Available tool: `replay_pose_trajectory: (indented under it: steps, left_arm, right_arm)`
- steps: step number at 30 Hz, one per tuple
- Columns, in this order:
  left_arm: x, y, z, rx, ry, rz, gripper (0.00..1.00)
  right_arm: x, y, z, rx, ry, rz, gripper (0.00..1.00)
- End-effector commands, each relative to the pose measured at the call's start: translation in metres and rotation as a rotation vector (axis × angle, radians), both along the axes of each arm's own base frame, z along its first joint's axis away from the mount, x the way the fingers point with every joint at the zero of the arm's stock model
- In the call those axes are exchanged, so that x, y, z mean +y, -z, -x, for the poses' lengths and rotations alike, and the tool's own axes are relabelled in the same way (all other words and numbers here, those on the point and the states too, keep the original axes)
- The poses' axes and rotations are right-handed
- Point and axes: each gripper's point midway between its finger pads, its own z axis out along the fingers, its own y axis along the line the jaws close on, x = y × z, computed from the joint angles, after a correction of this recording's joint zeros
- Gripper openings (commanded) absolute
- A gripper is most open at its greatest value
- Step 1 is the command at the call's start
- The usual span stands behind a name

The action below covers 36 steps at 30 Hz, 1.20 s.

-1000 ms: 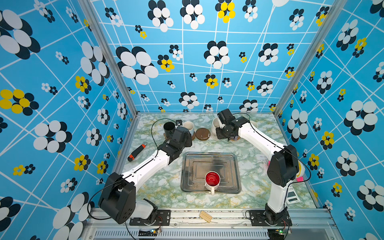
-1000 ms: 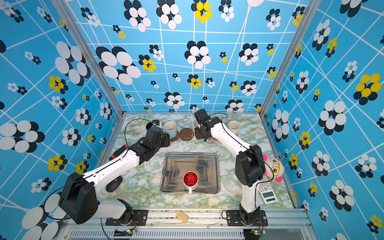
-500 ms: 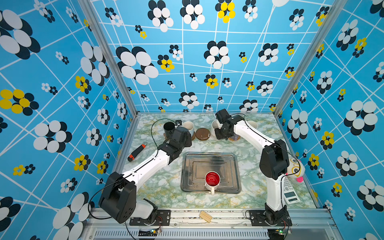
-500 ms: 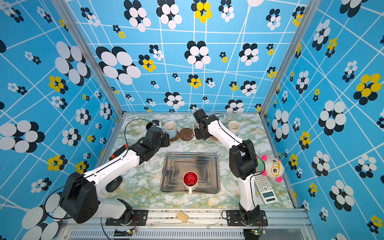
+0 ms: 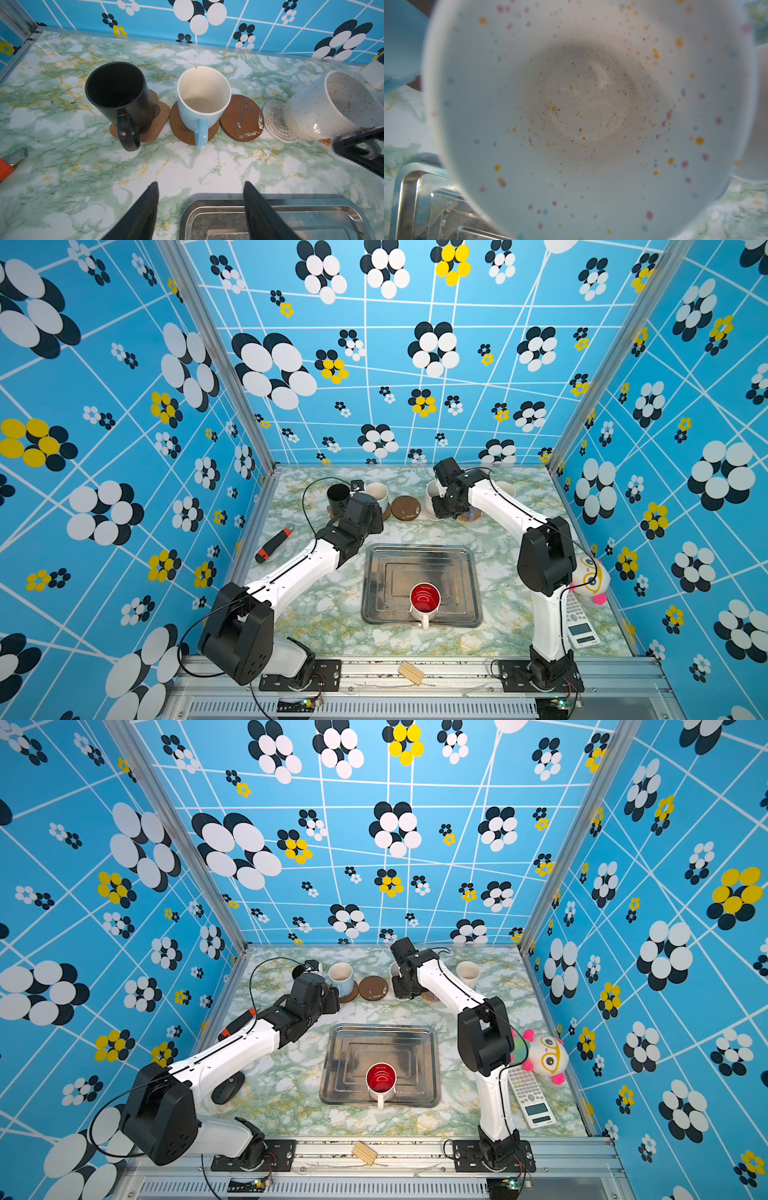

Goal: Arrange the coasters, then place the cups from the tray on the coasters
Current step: 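Lower the speckled mug onto the beaded coaster with the right gripper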

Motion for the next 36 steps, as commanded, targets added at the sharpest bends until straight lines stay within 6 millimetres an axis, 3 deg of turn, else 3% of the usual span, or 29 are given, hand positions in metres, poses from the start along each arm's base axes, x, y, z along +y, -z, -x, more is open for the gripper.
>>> replay_pose_trajectory:
  steps: [1, 36]
  left_arm:
    - [0.003, 0.008, -0.001, 0.016, -0.009, 0.007, 0.66]
    - [0.003, 0.011, -0.002, 0.026, -0.010, 0.010, 0.66]
  right_arm:
    - [0.002, -0.022, -0.019, -0.076, -0.001, -0.023, 0.00]
    - [-0.003, -0.003, -0.029, -0.034, 0.018, -0.011, 0.00]
